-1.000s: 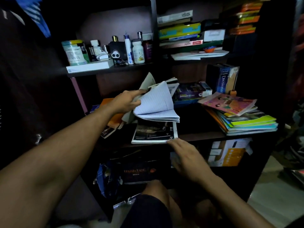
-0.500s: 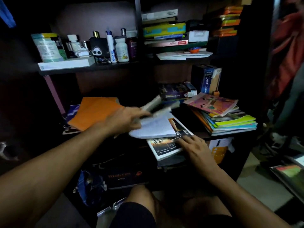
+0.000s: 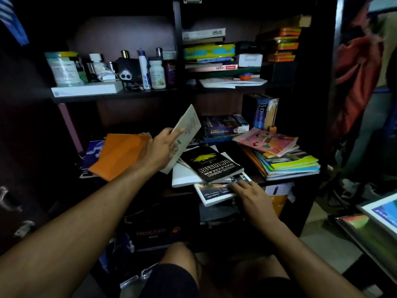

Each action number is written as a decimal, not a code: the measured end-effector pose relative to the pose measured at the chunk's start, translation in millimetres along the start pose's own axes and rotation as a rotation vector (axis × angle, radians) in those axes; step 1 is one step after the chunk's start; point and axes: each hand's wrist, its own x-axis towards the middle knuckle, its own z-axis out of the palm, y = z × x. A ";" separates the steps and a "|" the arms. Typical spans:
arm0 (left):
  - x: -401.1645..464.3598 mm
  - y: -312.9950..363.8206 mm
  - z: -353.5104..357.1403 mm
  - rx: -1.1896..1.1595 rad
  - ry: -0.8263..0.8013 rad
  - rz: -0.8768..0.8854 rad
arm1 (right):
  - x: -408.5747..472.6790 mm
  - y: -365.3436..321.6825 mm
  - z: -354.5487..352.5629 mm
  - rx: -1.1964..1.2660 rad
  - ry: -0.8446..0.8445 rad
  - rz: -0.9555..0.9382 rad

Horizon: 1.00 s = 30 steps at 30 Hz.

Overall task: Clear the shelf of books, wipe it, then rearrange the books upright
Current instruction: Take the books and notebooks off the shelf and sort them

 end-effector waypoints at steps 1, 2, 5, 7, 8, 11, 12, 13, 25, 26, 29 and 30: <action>-2.1 -2.0 2.4 0.002 -0.003 0.015 | 0.9 -1.5 0.4 -0.017 0.010 0.008; -5.3 -3.5 4.2 0.017 -0.017 0.042 | 2.1 -2.7 0.8 -0.029 0.018 0.007; -19.8 2.2 10.8 0.135 -0.167 0.241 | 2.8 -3.0 3.3 -0.055 0.056 -0.023; -31.6 8.6 24.0 0.316 -0.286 0.444 | 1.1 -4.3 5.5 -0.085 0.076 -0.029; -35.2 9.5 31.6 0.380 -0.302 0.498 | -0.4 -5.6 7.4 -0.105 0.080 -0.028; -33.5 14.4 38.5 0.426 -0.292 0.396 | -5.5 -10.4 15.6 -0.146 0.067 0.005; -30.5 18.3 37.6 0.428 -0.288 0.353 | -5.6 -11.3 17.4 -0.149 0.061 0.017; -28.3 24.4 36.5 0.452 -0.286 0.325 | -5.9 -11.7 18.2 -0.150 0.055 0.025; -15.6 56.4 56.2 0.295 -0.155 0.170 | -5.5 -17.8 12.9 -0.138 0.046 0.049; -9.3 54.4 52.5 0.181 -0.132 0.053 | -5.0 -17.5 12.7 -0.134 0.047 0.052; 19.1 44.4 34.3 -0.109 -0.094 -0.219 | -4.2 -19.3 13.1 -0.146 0.047 0.061; 26.9 39.3 28.6 -0.134 -0.070 -0.242 | -4.1 -19.7 13.5 -0.149 0.039 0.064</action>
